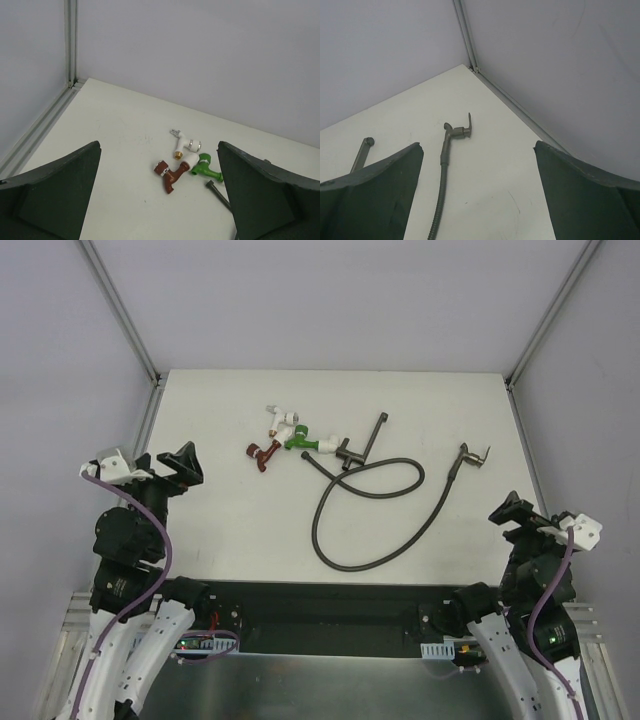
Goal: Install the water faucets
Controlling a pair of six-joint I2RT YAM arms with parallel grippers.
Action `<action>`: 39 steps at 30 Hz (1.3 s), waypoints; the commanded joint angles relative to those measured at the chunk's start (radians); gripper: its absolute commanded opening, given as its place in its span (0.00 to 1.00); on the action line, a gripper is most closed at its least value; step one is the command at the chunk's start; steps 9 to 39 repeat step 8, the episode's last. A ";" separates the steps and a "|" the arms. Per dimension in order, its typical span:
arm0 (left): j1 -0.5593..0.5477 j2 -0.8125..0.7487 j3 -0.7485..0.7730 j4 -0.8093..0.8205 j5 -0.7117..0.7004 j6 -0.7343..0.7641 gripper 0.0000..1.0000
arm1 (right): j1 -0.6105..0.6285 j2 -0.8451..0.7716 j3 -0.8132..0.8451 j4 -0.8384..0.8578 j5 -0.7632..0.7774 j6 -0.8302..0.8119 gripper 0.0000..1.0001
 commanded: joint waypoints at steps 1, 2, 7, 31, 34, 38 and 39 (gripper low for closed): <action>0.040 -0.018 -0.004 0.040 0.058 -0.035 0.99 | 0.003 -0.130 0.013 0.050 0.018 -0.017 0.96; 0.045 -0.018 -0.004 0.042 0.067 -0.037 0.99 | 0.003 -0.130 0.013 0.050 0.017 -0.019 0.96; 0.057 -0.041 -0.007 0.040 0.066 -0.035 0.99 | 0.003 -0.113 0.016 0.050 0.023 -0.014 0.96; 0.057 -0.047 -0.008 0.040 0.063 -0.038 0.99 | 0.002 -0.102 0.021 0.050 0.020 -0.016 0.96; 0.057 -0.047 -0.008 0.040 0.063 -0.038 0.99 | 0.002 -0.102 0.021 0.050 0.020 -0.016 0.96; 0.057 -0.047 -0.008 0.040 0.063 -0.038 0.99 | 0.002 -0.102 0.021 0.050 0.020 -0.016 0.96; 0.057 -0.047 -0.008 0.040 0.063 -0.038 0.99 | 0.002 -0.102 0.021 0.050 0.020 -0.016 0.96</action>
